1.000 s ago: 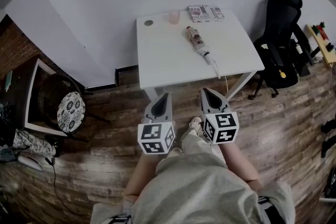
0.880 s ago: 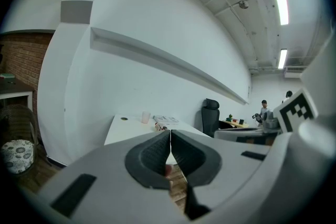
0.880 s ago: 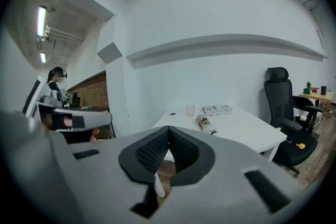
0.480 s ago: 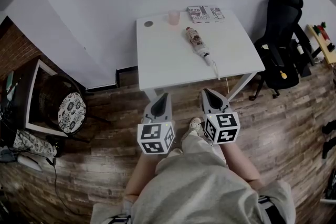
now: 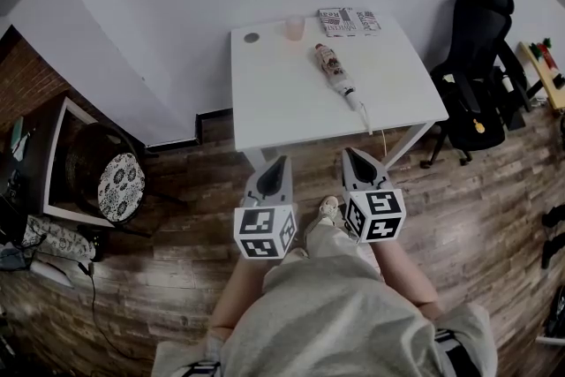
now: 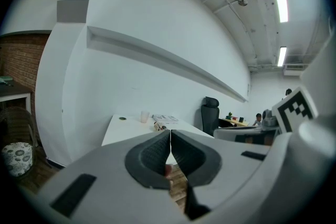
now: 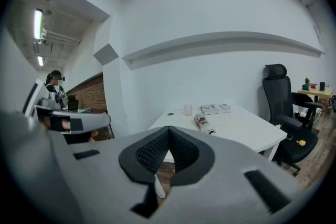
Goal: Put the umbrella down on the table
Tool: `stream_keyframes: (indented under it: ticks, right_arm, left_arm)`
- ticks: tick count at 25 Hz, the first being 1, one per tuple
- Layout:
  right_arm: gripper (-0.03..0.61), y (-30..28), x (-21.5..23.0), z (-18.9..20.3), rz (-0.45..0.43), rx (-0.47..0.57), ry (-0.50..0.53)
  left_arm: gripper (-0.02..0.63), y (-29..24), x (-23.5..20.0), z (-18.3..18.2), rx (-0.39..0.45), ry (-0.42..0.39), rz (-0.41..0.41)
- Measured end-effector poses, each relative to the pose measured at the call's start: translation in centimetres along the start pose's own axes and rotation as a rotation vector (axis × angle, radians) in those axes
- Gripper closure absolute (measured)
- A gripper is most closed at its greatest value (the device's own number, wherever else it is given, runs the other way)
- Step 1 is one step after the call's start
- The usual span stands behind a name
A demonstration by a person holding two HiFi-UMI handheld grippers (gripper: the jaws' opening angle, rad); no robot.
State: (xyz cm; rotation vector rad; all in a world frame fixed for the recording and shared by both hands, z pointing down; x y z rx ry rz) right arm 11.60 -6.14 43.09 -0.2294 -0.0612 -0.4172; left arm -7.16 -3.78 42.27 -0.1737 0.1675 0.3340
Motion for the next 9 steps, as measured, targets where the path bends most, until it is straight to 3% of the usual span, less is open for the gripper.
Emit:
stream_keyframes:
  ticks: [9]
  right_arm:
    - [0.578, -0.73, -0.05, -0.32, 0.003, 0.007, 0.003]
  left_arm:
    - [0.606, -0.60, -0.25, -0.05, -0.002, 0.005, 0.005]
Point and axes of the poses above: the fingertips, and each gripper's own axes: y backward along the fingers, x to its right, z out of its underside, the point moved 8 cm from there along y, backward along the fingers, and after that the axes turned 4 degrees about x, right-handed, at the moved point
